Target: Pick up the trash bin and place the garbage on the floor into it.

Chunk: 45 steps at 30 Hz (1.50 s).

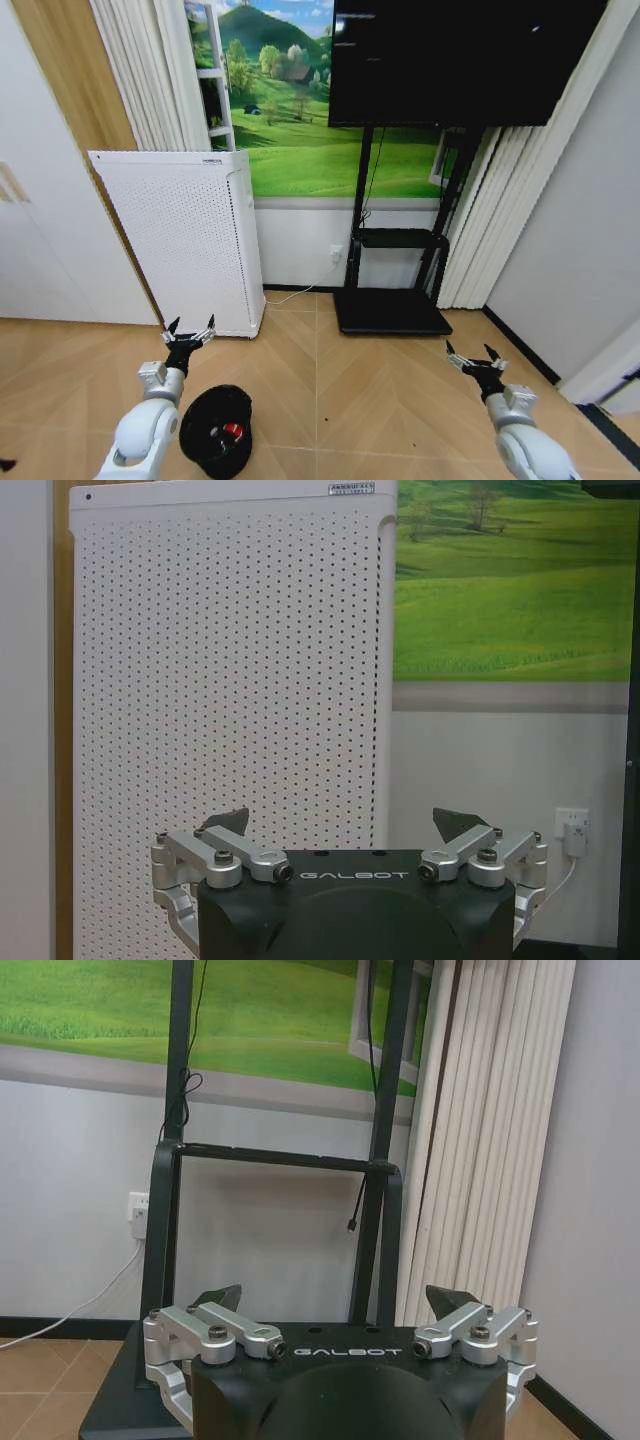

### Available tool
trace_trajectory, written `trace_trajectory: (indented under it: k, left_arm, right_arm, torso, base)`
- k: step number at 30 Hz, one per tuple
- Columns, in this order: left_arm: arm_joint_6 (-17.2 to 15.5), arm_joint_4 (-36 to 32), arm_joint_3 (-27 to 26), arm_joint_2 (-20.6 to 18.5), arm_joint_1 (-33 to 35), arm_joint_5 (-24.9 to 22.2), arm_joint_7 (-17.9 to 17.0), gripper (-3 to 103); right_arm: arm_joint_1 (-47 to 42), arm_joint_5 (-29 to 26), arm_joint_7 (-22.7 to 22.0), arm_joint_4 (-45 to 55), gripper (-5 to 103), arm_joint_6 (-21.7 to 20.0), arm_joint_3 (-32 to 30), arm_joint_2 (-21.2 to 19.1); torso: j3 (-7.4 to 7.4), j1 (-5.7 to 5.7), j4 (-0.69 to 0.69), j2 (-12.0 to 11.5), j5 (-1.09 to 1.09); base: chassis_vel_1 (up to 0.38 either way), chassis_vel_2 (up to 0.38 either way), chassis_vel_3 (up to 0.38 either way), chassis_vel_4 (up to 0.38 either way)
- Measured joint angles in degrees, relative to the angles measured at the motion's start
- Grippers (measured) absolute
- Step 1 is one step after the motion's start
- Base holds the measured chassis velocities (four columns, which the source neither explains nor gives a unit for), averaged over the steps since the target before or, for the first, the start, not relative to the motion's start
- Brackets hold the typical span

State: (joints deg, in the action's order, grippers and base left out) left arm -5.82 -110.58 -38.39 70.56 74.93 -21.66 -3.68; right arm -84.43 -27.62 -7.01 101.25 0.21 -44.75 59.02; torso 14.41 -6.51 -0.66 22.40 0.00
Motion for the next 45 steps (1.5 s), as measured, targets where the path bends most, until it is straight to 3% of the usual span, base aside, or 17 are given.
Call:
trace_trajectory:
  k: [45]
  left_arm:
    - [0.0,0.0,0.0,0.0,0.0,0.0,0.0,100]
  right_arm:
    - [0.0,0.0,0.0,0.0,100,0.0,0.0,0.0]
  torso:
    - [6.83,-3.74,0.0,10.6,0.0]
  base:
    - [0.0,0.0,0.0,0.0]
